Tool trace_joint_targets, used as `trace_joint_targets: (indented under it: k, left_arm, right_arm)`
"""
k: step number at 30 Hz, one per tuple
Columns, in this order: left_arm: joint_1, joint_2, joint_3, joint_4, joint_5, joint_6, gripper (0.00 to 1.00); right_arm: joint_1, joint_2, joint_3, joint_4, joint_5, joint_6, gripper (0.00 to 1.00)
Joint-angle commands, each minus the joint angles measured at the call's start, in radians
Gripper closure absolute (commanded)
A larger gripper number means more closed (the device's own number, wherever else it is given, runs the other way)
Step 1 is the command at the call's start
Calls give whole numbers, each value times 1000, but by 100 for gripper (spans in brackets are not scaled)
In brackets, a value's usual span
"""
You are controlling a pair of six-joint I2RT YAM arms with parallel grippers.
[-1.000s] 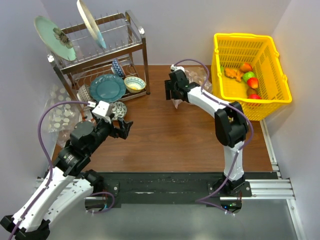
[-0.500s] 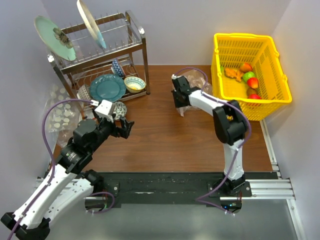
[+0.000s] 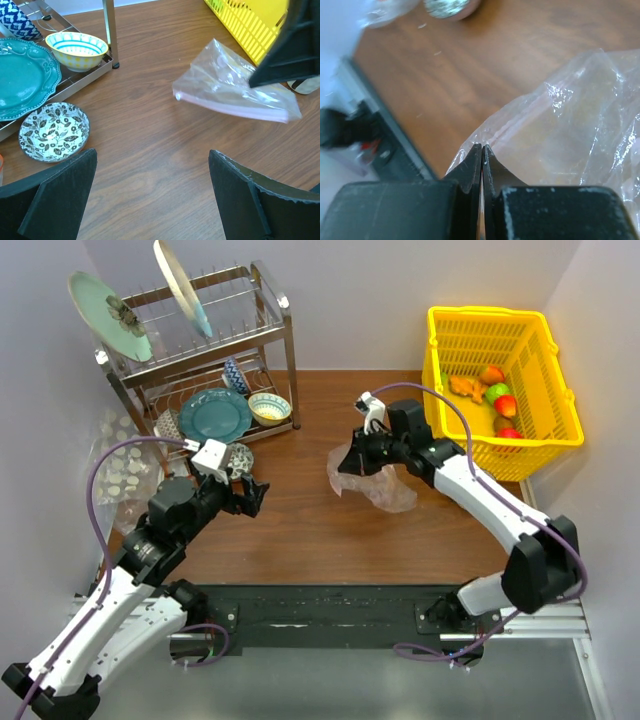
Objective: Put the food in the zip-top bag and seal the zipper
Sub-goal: Pick up the zipper food storage bag at the center of the board.
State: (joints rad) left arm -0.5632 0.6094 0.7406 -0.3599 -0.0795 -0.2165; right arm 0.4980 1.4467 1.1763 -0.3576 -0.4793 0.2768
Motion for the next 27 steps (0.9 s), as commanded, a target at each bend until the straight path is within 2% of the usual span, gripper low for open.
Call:
trace_joint_targets:
  k: [1,8,9,10,11,13,15,17,23,27]
  left_arm:
    - [5,10,23,33,21,17,2]
    - [5,9,14,44,61,25,2]
    - [5,13,3,61,119,44,1]
    - [5,19,-7,79,285,70,2]
    - [5,27,-24,119,343,78,3]
    - [5,67,-20,119,404,103,4]
    - [3,81,-23,124,409,114,5]
    - [3,67,-55,182,507,128,4]
    - [-1,33,-80,226,520,134,5]
    - [-1,70,-60,228,486,138,8]
  right_arm:
    - [-1,-129,-53,51,-177,88,100]
    - [-4,-192,-161,140,-154,263,100]
    - [-4,-190,-164,157,-192,274,100]
    - [-6,-192,-167,170,-218,286,100]
    - [-4,-190,-173,187,-237,326,100]
    - [-6,-201,-172,218,-266,364,100]
    - [-4,-221,-167,218,-277,407,100]
    - [-4,-235,-168,227,-298,458,100]
    - [-4,-289,-165,230,-320,556,100]
    - [-4,-305,-159,226,-298,613,100]
